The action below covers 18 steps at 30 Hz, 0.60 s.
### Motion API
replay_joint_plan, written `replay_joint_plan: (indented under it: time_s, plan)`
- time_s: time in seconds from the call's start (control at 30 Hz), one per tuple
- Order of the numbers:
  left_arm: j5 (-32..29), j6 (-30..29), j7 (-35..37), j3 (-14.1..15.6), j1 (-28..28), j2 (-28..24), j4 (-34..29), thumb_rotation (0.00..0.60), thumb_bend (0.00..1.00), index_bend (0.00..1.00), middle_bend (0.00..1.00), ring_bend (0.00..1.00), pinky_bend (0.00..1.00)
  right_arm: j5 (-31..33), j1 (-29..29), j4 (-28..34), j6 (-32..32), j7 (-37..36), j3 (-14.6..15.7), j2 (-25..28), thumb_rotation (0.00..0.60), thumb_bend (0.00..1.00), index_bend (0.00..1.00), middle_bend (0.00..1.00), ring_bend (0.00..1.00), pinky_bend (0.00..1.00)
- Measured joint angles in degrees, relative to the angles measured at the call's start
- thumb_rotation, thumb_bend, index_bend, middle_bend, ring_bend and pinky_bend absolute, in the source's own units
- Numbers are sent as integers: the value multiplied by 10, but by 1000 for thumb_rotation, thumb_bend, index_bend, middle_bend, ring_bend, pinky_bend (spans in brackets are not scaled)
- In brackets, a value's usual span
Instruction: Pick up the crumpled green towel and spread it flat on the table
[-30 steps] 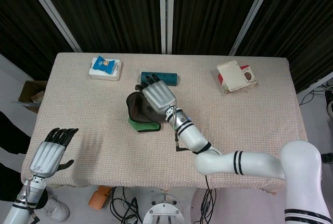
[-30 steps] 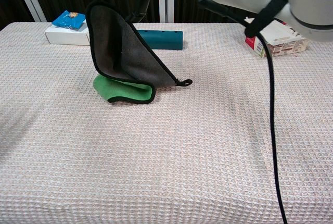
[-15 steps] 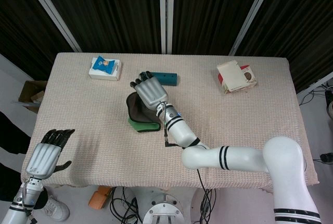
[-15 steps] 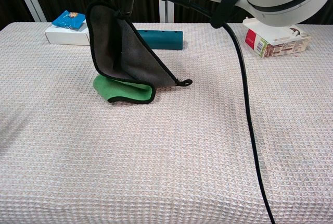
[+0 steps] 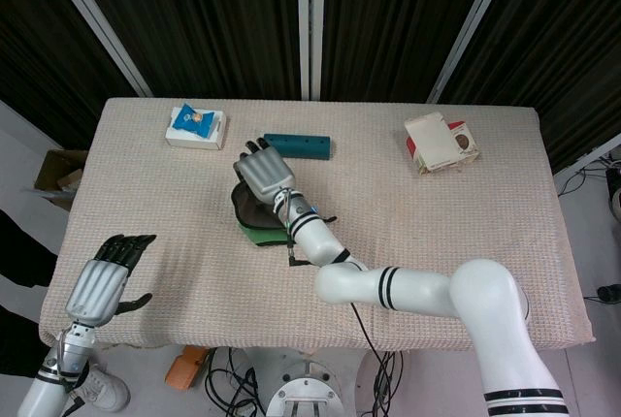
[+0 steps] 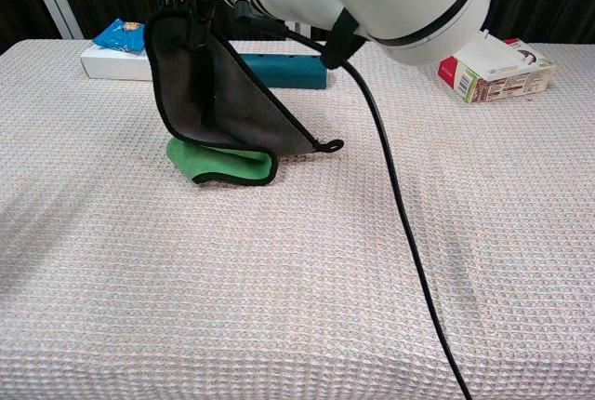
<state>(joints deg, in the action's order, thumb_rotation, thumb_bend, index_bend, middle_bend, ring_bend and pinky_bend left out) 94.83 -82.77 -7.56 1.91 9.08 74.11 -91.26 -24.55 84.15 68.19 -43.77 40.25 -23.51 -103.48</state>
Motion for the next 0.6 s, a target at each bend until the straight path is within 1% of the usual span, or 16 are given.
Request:
replay_joint_plan:
  time_s: [0.07,0.17,0.33,0.53,0.6]
  plan:
    - [2,10,9,-6,11,8,-2,600,34,128,171,162,156,-10,5,-12,-4,-11,-1,-11,600,471,747,429,179,137]
    - [-1,35,36,-15,31,15,-9,600,34,179,171,181,160,-22,7,-18,-33,-14,-4,-22,600,479,804,461,207,137]
    - [-18,83,94,-36,70,34,-21,600,34,231,181,206,178,-30,10,-18,-123,-6,-19,-39,600,503,830,464,223,137]
    - [-78,173,162,-70,127,57,-35,600,34,238,183,214,202,-32,13,0,-236,42,-46,-49,600,539,840,463,225,131]
    - [-104,202,178,-82,146,65,-42,600,34,242,183,215,204,-35,13,7,-263,60,-53,-50,600,560,842,462,226,130]
